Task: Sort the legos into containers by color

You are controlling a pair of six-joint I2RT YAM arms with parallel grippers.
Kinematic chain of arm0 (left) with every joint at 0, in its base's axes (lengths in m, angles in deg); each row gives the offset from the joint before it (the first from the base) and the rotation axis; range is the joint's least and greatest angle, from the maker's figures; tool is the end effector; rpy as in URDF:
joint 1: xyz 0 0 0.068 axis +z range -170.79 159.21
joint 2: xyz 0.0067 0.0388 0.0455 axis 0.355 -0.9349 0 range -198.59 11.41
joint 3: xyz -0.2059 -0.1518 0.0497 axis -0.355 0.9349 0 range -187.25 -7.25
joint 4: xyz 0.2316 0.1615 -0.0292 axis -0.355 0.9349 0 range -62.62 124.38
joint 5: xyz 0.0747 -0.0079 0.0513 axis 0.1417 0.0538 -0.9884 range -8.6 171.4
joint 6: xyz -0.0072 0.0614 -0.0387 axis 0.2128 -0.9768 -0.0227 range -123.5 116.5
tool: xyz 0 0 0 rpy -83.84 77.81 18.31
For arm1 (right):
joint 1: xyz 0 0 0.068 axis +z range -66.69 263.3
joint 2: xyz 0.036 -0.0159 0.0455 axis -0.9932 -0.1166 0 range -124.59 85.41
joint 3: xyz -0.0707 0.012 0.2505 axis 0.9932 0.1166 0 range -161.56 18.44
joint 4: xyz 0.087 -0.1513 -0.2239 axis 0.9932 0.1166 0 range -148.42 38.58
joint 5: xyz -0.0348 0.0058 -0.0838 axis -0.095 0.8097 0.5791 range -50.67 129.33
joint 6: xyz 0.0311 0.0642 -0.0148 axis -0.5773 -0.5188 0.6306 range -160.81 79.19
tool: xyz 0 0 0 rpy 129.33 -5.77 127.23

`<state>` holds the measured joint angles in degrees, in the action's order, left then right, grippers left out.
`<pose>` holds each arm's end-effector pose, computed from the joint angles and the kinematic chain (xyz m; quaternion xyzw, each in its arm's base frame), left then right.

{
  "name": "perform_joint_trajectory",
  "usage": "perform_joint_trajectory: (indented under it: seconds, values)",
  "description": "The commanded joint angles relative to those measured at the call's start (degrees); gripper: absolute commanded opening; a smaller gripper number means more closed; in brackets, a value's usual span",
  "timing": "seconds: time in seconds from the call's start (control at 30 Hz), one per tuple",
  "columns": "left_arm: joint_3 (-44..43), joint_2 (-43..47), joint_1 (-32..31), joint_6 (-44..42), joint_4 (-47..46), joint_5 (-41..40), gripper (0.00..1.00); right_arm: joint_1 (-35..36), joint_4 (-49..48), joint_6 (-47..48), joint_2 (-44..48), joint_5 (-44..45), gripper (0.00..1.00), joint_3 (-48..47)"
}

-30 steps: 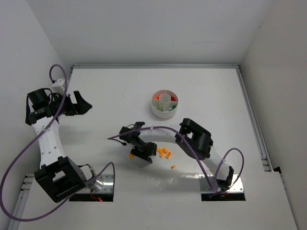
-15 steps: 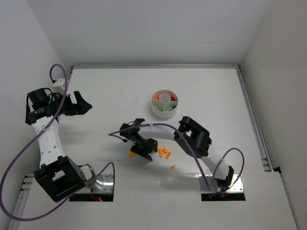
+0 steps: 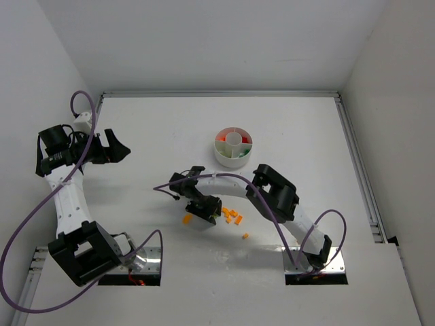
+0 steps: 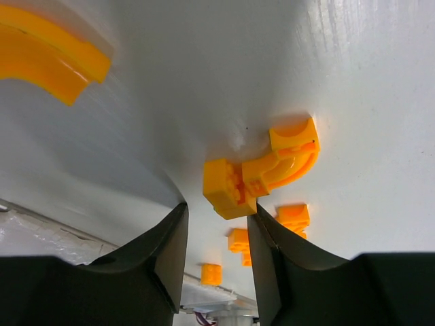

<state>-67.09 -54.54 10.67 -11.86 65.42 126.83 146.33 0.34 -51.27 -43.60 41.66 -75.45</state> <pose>0.2571 0.1066 0.2928 -0.0228 0.8625 -0.2120 0.4589 0.1944 0.3763 0.0690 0.4431 -0.8956 0.0365 0.0149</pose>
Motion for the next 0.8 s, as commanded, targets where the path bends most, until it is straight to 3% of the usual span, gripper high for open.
perform_joint_trajectory:
  seconds: [0.0, 0.57, 0.77]
  values:
    - [-2.22, 0.47, 0.27, -0.6, -0.51, 1.33, 0.99, 0.17, -8.05, 0.7, -3.35, 4.0, 0.4, 0.37]
    - [-2.22, 0.47, 0.27, -1.13, -0.51, 1.33, 0.99, -0.36, -8.58, 1.75, -6.69, 2.95, 0.41, -3.85]
    - [-2.22, 0.47, 0.27, -1.13, 0.01, 1.33, 0.99, 0.16, -9.63, 1.76, -4.33, 2.42, 0.28, -0.17]
